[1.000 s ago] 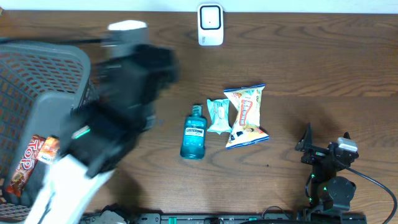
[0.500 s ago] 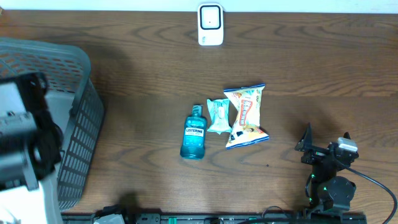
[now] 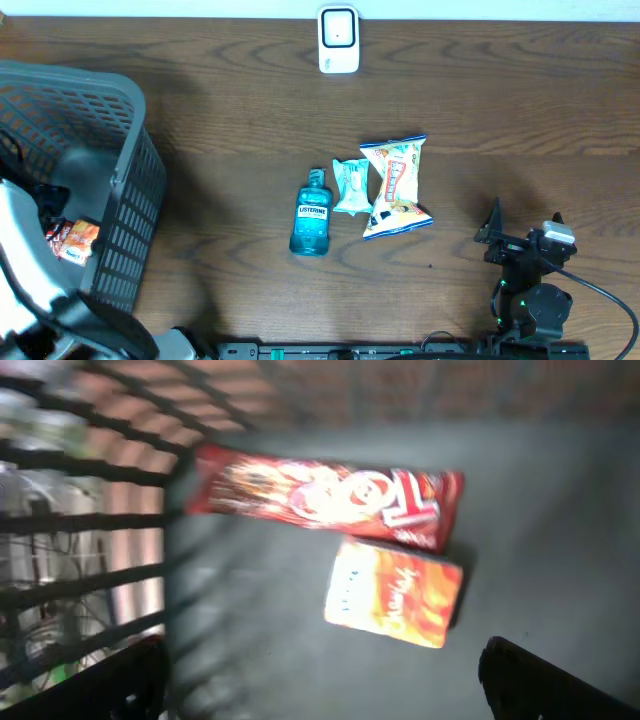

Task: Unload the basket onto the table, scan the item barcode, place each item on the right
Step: 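Return the left gripper to the basket and grasp the orange box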

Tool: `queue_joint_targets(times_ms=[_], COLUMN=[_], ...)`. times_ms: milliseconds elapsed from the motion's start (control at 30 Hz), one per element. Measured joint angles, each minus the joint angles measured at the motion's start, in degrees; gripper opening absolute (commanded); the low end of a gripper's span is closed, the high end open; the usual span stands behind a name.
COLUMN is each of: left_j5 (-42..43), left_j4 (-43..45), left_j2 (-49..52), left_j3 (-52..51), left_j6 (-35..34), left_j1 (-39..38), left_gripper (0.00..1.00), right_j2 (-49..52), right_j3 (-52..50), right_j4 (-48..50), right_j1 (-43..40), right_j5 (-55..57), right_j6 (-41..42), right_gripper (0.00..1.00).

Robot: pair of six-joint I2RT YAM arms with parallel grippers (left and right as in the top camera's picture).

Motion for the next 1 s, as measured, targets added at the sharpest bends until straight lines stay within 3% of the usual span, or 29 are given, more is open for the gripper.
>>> queue_joint_targets(times_ms=[167, 367, 733, 1000], left_j5=[6.32, 8.55, 9.14, 9.86], left_j4=[4.66, 6.19, 7.69, 13.03], left_j2=[5.55, 10.62, 17.70, 15.80], left_j3=[-2.19, -2.56, -3.10, -7.50], left_j6=[7.26, 10.36, 10.99, 10.29], left_j1=[0.76, 0.74, 0.74, 0.76], left_gripper=[0.98, 0.98, 0.98, 0.98], right_j2=[0.02, 0.00, 0.00, 0.00], right_j3=[0.00, 0.00, 0.00, 0.00], right_j4=[0.00, -0.02, 0.00, 0.00], right_j1=[0.00, 0.00, 0.00, 0.00], right_j5=[0.00, 0.00, -0.02, 0.00], right_j6=[0.00, 0.00, 0.00, 0.00], right_gripper=[0.99, 0.99, 0.99, 0.99])
